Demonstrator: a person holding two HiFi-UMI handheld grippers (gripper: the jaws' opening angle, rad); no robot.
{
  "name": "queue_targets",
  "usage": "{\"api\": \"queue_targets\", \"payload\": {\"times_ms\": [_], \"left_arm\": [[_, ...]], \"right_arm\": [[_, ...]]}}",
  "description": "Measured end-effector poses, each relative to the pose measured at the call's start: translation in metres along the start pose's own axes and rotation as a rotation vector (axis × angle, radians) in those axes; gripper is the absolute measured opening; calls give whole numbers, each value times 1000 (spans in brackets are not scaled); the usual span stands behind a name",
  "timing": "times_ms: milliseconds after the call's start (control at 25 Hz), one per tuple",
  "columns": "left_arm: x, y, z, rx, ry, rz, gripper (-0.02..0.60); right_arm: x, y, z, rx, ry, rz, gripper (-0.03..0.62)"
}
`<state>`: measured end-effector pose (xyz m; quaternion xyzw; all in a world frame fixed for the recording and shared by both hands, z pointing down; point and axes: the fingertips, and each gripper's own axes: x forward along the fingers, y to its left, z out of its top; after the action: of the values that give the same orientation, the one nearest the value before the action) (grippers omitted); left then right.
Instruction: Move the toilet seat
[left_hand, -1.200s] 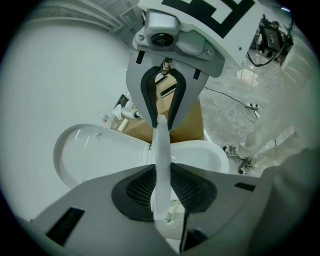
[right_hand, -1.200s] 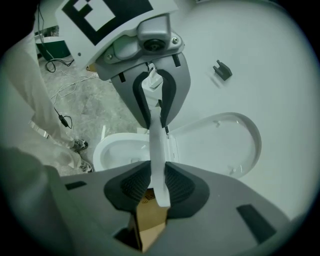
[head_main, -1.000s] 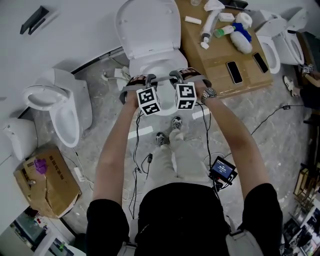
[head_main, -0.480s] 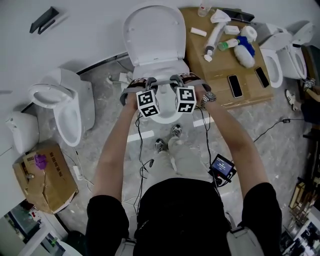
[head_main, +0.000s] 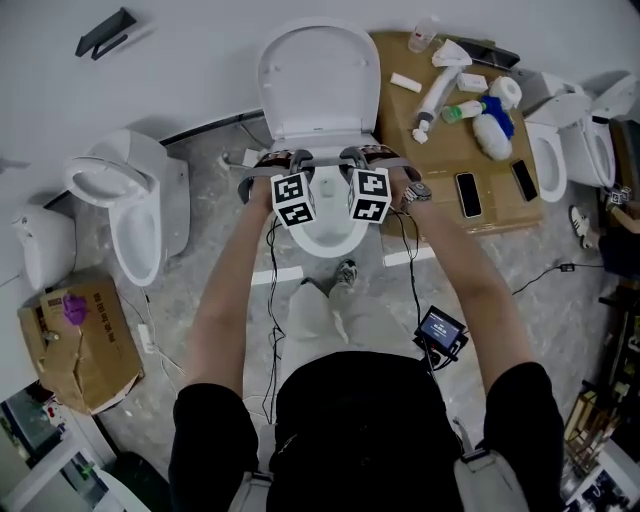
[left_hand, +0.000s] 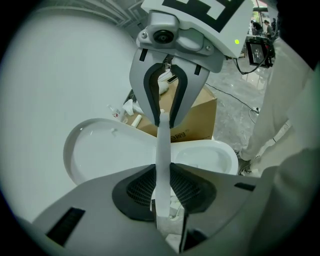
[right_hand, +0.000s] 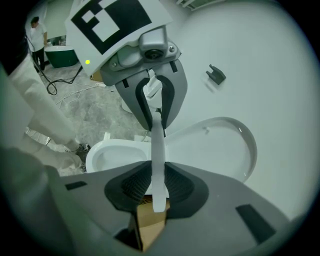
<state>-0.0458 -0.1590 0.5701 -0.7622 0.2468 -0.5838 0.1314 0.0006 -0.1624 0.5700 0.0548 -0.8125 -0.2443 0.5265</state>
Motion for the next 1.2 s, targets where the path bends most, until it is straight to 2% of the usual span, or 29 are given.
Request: {"api": "queue_targets", "payload": {"times_ms": [520, 960, 1200], "left_arm": [[6, 43, -1, -10, -22, -26, 92], [19, 99, -2, -27, -62, -29, 91], [26, 126, -3, -36, -57, -19, 91]], "right_arm": [[5, -42, -1, 29, 15, -21, 87], [14, -100, -4, 75, 53, -77, 80], [22, -126, -6, 90, 70, -87, 74]]}}
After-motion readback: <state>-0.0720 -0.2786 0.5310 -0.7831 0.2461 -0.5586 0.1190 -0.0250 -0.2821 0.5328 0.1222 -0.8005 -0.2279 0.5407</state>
